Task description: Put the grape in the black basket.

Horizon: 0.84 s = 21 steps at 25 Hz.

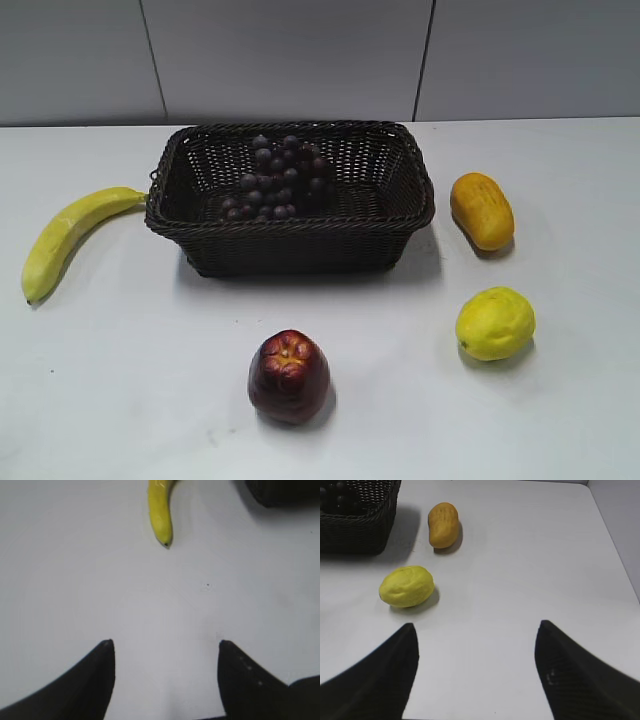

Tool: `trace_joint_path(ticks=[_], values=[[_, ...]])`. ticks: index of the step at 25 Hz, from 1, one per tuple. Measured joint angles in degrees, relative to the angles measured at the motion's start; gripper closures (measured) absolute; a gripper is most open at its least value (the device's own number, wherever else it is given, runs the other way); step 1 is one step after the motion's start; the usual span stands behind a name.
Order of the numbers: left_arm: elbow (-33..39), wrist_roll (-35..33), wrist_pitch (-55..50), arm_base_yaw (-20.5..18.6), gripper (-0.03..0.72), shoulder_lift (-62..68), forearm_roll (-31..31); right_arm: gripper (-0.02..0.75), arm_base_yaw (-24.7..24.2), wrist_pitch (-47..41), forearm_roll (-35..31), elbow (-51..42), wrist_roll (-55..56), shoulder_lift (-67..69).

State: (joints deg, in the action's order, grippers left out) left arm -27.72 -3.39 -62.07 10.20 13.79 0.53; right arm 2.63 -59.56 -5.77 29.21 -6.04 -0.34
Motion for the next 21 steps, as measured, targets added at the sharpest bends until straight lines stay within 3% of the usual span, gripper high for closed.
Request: trace_joint_path(ticks=[9, 21], values=[[0.00, 0.00, -0.07, -10.39, 0.211, -13.64, 0.05, 0.187, 0.00, 0.00, 0.00, 0.00, 0.00, 0.00], [0.29, 0.00, 0.01, -11.07, 0.236, -14.01, 0.19, 0.187, 0.00, -0.02, -0.07, 0.00, 0.00, 0.00]])
